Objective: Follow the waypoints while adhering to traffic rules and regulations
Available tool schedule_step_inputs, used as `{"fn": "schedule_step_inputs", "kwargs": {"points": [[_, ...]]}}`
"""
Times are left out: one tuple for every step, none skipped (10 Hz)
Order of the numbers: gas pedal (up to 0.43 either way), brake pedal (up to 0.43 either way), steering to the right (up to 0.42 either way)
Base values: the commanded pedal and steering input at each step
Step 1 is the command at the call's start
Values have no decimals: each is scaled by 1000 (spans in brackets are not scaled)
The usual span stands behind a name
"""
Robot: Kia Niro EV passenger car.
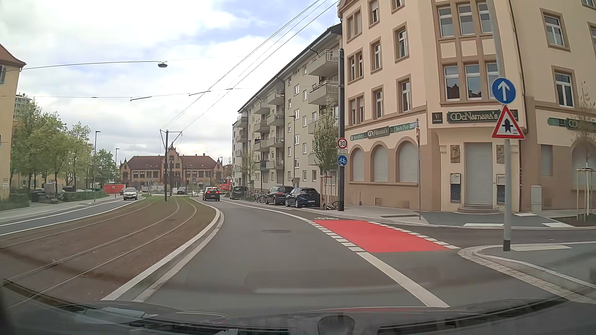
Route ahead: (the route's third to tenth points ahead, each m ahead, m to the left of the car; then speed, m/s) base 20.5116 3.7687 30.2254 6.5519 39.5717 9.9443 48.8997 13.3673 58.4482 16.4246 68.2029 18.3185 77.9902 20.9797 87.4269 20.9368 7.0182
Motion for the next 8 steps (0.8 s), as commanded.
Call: {"fn": "schedule_step_inputs", "kwargs": {"points": [[98,0,-27],[98,0,-32],[98,0,-36],[98,0,-40],[98,0,-44],[98,0,-46],[98,0,-50],[98,0,-56]]}}
